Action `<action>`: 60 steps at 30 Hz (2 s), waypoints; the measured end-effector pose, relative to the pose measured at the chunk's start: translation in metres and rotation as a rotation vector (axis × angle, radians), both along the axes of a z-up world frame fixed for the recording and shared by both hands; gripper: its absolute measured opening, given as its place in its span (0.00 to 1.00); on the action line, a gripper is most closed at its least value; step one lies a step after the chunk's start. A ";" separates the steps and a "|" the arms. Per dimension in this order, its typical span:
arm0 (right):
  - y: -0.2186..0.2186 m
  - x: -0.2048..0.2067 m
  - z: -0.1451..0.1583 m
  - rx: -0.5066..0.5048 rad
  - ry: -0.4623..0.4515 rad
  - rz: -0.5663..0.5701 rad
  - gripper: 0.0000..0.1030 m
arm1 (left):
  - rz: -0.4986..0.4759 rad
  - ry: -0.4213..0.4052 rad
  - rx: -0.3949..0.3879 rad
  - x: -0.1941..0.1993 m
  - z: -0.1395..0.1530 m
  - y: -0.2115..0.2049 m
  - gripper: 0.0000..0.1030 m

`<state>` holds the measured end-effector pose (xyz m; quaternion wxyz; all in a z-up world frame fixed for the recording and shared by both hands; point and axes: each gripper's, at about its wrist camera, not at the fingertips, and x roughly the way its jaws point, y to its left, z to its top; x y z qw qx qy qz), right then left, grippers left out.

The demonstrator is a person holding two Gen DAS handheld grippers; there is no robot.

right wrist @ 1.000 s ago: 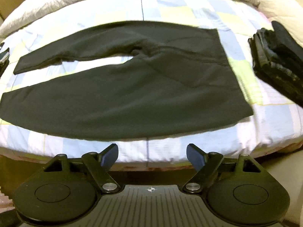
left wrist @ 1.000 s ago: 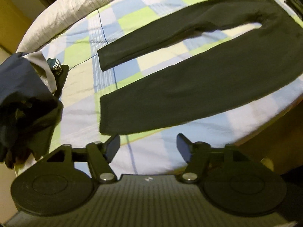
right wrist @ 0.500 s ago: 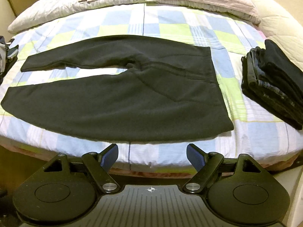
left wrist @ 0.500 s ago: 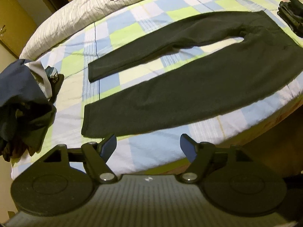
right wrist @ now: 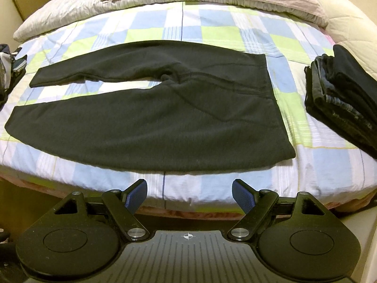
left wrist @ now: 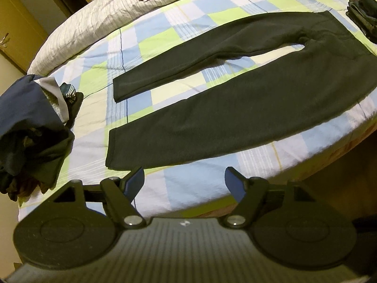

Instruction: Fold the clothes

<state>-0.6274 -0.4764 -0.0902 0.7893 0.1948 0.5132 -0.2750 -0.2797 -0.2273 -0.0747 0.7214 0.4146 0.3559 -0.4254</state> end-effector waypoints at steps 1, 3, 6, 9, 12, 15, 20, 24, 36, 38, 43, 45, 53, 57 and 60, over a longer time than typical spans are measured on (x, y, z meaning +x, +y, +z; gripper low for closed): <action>0.000 0.000 0.000 0.002 0.000 0.001 0.80 | 0.002 -0.002 0.001 0.001 0.000 0.000 0.70; -0.001 0.001 -0.001 0.007 -0.001 0.003 0.80 | 0.006 -0.005 0.001 0.002 0.001 -0.001 0.70; -0.005 0.001 -0.002 0.012 -0.005 0.011 0.80 | 0.007 -0.005 0.000 0.003 0.003 -0.003 0.70; -0.011 0.002 -0.002 0.003 -0.007 0.038 0.80 | -0.011 -0.006 0.003 0.007 0.004 -0.010 0.70; -0.020 0.006 -0.001 -0.019 -0.003 0.091 0.80 | -0.053 -0.025 0.013 0.016 0.005 -0.021 0.70; -0.039 0.020 -0.001 -0.048 0.026 0.163 0.80 | -0.090 -0.040 0.023 0.037 0.005 -0.041 0.70; -0.084 0.057 0.003 -0.119 0.070 0.245 0.80 | -0.137 -0.037 0.046 0.107 -0.010 -0.094 0.70; -0.123 0.101 0.002 -0.167 0.101 0.291 0.80 | -0.181 -0.021 0.069 0.182 -0.032 -0.146 0.64; -0.211 0.225 -0.050 -0.148 0.195 0.447 0.79 | -0.555 0.055 0.263 0.304 -0.139 -0.263 0.38; -0.221 0.235 -0.062 -0.134 0.222 0.468 0.69 | -0.627 0.070 0.300 0.319 -0.157 -0.279 0.37; -0.245 0.250 -0.081 -0.106 0.254 0.503 0.64 | -0.738 0.126 0.392 0.337 -0.178 -0.302 0.28; -0.254 0.253 -0.083 -0.099 0.258 0.507 0.63 | -0.759 0.155 0.428 0.337 -0.178 -0.305 0.12; -0.310 0.257 -0.099 -0.074 0.305 0.587 0.63 | -0.771 0.118 0.497 0.324 -0.175 -0.301 0.01; -0.342 0.259 -0.118 -0.069 0.359 0.690 0.64 | -0.749 0.033 0.507 0.310 -0.174 -0.293 0.01; -0.367 0.260 -0.140 -0.051 0.400 0.799 0.64 | -0.745 -0.007 0.524 0.300 -0.176 -0.284 0.01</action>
